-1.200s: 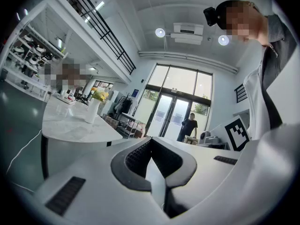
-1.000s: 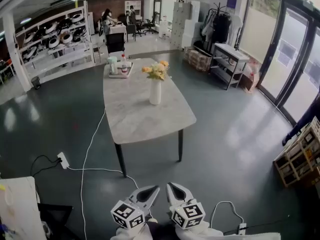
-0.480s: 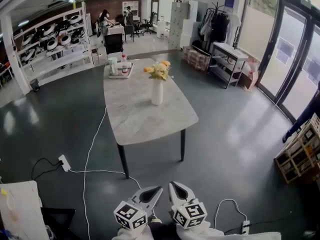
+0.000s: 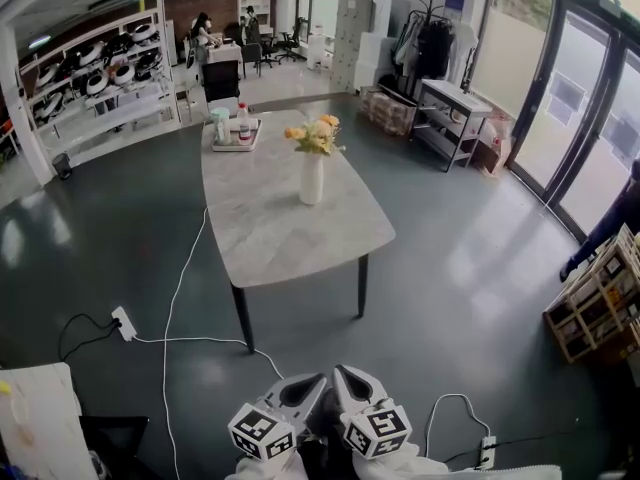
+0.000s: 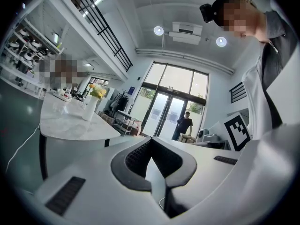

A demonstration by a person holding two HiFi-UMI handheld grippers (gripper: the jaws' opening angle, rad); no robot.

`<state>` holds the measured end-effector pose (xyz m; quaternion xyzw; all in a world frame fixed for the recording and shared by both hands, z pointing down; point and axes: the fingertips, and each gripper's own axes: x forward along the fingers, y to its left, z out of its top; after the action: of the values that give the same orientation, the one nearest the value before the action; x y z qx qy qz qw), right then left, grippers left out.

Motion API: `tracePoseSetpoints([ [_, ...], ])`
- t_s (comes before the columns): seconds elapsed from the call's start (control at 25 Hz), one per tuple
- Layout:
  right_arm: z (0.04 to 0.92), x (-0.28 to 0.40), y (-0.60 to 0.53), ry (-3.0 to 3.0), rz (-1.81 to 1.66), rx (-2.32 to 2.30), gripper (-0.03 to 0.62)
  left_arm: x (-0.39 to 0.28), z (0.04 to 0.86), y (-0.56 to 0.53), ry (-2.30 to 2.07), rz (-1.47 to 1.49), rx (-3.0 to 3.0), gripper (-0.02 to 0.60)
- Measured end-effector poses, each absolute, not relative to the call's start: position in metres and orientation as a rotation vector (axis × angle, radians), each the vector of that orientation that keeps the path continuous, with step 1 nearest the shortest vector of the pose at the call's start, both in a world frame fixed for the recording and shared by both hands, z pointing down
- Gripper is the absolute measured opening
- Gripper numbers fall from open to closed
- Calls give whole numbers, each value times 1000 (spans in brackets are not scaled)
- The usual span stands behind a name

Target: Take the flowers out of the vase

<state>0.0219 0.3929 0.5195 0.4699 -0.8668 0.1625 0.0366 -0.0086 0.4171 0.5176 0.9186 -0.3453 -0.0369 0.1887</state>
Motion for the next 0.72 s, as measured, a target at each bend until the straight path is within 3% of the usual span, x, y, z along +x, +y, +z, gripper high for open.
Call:
tracePoseSetpoints([
  [0.72, 521, 21, 293, -2695, 510, 1364, -2, -26, 521, 315, -1138, -135, 2498, 2],
])
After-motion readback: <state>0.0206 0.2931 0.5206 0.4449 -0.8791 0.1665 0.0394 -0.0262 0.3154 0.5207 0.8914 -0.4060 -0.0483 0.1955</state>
